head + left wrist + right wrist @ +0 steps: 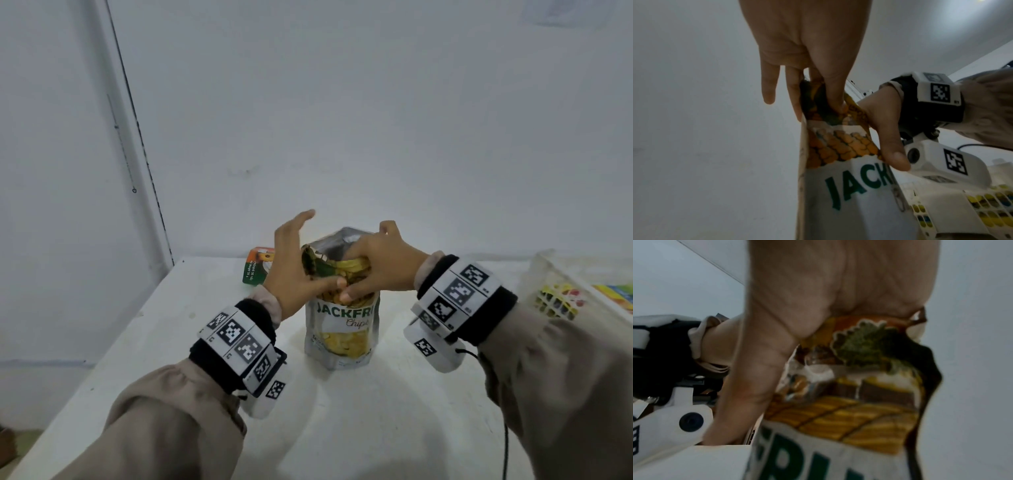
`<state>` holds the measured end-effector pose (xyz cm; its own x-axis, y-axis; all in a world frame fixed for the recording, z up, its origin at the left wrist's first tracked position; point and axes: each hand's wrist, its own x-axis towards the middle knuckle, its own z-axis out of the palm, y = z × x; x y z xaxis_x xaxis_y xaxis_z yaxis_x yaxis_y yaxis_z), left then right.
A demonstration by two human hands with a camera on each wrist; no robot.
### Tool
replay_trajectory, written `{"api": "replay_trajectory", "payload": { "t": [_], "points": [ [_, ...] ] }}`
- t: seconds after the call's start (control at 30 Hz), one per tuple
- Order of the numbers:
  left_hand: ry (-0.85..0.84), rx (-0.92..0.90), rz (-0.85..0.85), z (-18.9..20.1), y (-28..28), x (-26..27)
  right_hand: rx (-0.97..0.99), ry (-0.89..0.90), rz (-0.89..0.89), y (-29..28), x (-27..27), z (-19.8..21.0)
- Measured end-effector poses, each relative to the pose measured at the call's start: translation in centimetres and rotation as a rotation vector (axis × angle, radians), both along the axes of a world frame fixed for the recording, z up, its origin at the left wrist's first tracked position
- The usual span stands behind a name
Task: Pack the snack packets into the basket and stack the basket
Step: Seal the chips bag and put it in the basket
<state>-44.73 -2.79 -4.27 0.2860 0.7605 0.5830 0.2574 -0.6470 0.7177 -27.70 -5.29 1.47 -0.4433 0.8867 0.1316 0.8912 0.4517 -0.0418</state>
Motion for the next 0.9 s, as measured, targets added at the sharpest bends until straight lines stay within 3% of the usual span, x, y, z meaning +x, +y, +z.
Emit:
{"api": "replay_trajectory", "payload": {
  "t": [0.07, 0.13, 0.23, 0.37, 0.47, 0.57, 0.7, 0.77, 0.9],
  "points": [
    [-0.125, -0.285, -0.127, -0.8, 0.0, 0.1, 0.075, 0.135, 0.032, -0.3, 0.6, 0.0],
    [-0.173, -0.436, -0.236, -1.4, 0.2, 0.1, 0.102, 0.207, 0.061, -0.7, 0.8, -0.1],
    [-0.089, -0.459, -0.334, -2.0, 0.1, 0.7, 0.121, 0.314, 0.15, -0.8, 0.8, -0.6],
    [-0.218, -0.53, -0.305, -2.9, 0.1, 1.5, 0.253, 0.385, -0.009, -1.0, 0.8, -1.6],
    [-0.248, -0.529, -0.233, -3.3, 0.3, 1.7, 0.326, 0.609, -0.114, -1.3, 1.6, -3.3],
    [-0.278, -0.532, -0.242, -3.3, 0.1, 1.8, 0.152, 1.047, -0.129, -1.8, 2.5, -4.9],
    [-0.356, -0.568, -0.208, -3.4, -0.1, 2.2, -0.354, 1.512, -0.15, -1.2, 3.2, -7.2],
    [-0.355, -0.564, -0.184, -3.4, -0.2, 2.4, -0.46, 1.587, -0.136, -0.8, 3.1, -7.9],
    [-0.366, -0.573, -0.132, -3.2, -0.6, 2.8, -0.238, 1.583, -0.17, -0.8, 2.3, -8.0]
  ]
}}
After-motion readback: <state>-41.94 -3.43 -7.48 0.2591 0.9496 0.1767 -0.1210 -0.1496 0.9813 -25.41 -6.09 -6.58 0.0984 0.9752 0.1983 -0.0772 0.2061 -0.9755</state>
